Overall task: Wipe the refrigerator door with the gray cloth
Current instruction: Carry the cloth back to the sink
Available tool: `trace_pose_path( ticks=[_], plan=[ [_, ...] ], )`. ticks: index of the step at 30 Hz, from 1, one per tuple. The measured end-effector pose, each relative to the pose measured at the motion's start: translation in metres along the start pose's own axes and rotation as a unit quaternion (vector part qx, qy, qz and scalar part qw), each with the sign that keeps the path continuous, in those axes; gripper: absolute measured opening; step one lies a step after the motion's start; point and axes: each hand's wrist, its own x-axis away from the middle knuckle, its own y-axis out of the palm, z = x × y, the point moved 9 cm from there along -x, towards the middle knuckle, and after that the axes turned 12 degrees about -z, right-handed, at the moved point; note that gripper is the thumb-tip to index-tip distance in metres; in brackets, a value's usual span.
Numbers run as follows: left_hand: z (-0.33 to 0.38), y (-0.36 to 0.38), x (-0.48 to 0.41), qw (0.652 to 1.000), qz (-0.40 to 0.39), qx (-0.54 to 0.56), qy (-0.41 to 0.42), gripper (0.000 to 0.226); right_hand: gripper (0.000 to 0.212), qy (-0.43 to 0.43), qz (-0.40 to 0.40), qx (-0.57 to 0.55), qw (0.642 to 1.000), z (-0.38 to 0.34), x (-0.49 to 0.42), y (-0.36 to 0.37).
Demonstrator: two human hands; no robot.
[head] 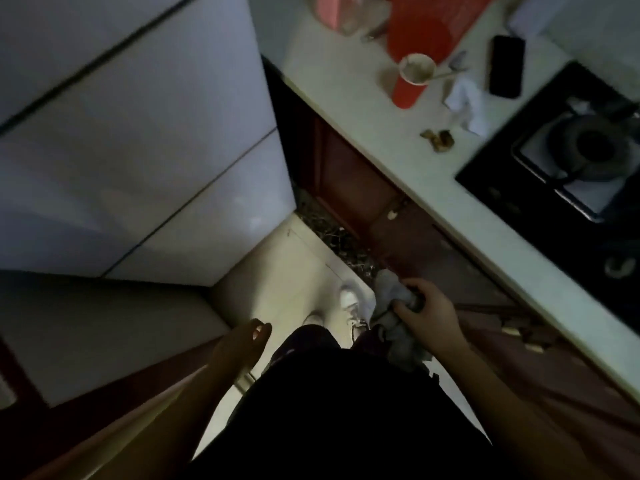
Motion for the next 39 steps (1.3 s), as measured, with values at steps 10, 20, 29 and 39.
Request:
trace_pose_path(
  ticks=[10, 20, 29, 39],
  plan=[
    [0.097, 0.020, -0.015, 0.954, -0.095, -0.251, 0.137, 0.039, 0.036, 0.168, 0.184, -0.167, 0.954, 0.127, 0.152, 0.033],
    [0.185, 0.095, 0.007, 0.882, -0.108, -0.418, 0.190, 0.037, 0.025, 0.249, 0.352, -0.388, 0.815, 0.241, 0.303, 0.117],
    [0.226, 0.153, 0.009, 0.855, -0.095, -0.470, 0.199, 0.040, 0.021, 0.279, 0.420, -0.467, 0.727, 0.311, 0.378, 0.134],
    [0.400, 0.326, -0.002, 0.770, -0.170, -0.547, 0.281, 0.036, 0.025, 0.355, 0.527, -0.497, 0.591, 0.375, 0.463, 0.114]
  ],
)
